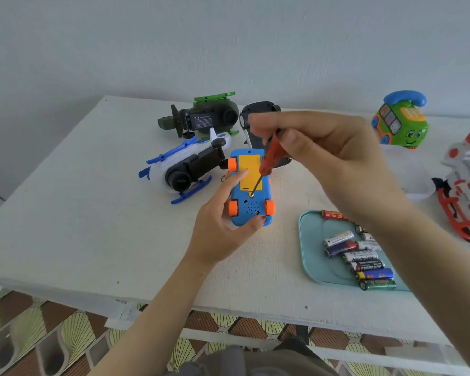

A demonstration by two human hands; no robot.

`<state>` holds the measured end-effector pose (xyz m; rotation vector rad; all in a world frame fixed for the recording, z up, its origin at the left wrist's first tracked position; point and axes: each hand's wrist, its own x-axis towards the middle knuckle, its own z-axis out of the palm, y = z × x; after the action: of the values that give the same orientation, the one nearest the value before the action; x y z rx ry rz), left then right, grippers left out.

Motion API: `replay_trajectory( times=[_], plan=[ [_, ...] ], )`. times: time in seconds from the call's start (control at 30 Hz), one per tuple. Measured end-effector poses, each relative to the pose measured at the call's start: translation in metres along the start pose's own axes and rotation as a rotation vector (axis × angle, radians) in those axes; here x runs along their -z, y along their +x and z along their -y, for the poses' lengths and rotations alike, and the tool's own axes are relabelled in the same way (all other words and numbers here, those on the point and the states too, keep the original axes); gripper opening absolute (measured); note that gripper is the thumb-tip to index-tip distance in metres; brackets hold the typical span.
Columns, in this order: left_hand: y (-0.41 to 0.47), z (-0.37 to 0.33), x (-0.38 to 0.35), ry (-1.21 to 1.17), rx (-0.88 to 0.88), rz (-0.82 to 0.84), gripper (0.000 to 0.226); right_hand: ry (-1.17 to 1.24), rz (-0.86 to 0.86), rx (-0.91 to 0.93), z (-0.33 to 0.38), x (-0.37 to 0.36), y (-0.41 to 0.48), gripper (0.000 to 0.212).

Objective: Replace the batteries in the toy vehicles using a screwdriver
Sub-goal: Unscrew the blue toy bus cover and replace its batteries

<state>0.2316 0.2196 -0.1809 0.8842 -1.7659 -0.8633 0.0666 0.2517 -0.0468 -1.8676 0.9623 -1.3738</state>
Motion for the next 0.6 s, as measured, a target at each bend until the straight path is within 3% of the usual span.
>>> replay_trajectory(
  times=[0.07,0.17,0.43,0.6],
  plan=[
    [0.0,0.0,0.0,0.0,0.001,0.0,0.063,0.177,0.039,-0.047,0.001,0.003,0.001,0.029],
    [0.0,0.0,0.0,-0.001,0.004,0.002,0.062,0.199,0.067,-0.03,0.0,0.003,0.003,0.026],
    [0.0,-0.001,0.0,0.0,0.002,0.005,0.064,-0.232,-0.189,0.123,-0.006,-0.006,0.002,0.021],
    [0.001,0.0,0.001,-0.007,0.006,0.004,0.064,-0.104,0.021,0.087,-0.004,-0.003,0.0,0.034]
  ],
)
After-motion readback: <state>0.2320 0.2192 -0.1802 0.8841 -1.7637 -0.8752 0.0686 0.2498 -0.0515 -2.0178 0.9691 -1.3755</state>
